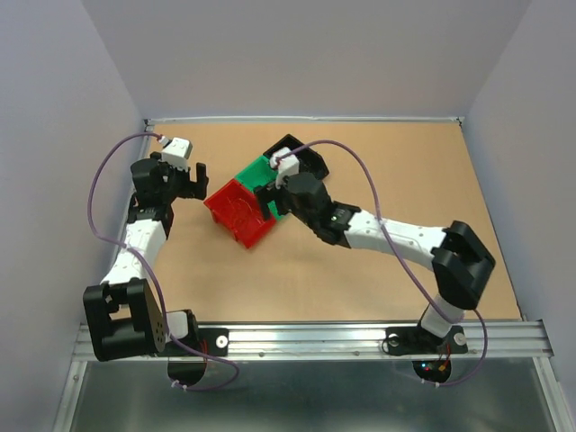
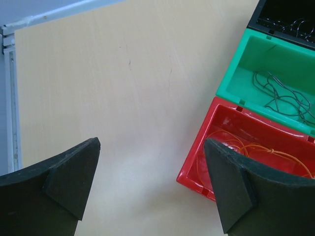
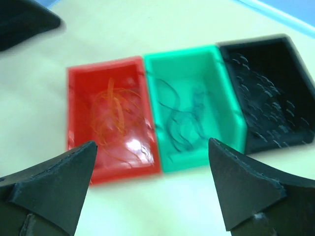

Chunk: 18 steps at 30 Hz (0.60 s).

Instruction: Untangle the cables

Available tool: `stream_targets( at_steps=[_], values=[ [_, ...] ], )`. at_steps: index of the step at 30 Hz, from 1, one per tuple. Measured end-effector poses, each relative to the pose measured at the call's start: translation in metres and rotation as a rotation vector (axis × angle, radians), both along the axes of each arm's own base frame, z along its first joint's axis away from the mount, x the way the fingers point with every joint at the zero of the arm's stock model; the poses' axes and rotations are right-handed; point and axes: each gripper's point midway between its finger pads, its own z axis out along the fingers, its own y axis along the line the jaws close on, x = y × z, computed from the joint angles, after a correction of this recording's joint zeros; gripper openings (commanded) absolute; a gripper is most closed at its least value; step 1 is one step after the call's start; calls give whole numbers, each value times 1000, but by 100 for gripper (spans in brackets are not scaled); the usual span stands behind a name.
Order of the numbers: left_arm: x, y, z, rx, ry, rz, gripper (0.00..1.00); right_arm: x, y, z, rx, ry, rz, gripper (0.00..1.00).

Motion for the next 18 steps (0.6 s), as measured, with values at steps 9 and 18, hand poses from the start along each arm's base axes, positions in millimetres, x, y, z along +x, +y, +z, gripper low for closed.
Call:
stream_targets(
  at_steps=[9, 18],
  values=[
    [-27, -10, 52, 12, -178, -69, 99, -46, -128, 6, 80, -164, -215, 100],
    [-69, -40, 71, 14, -326, -224, 99, -71, -190, 17, 223, -262, -335, 100]
  ],
)
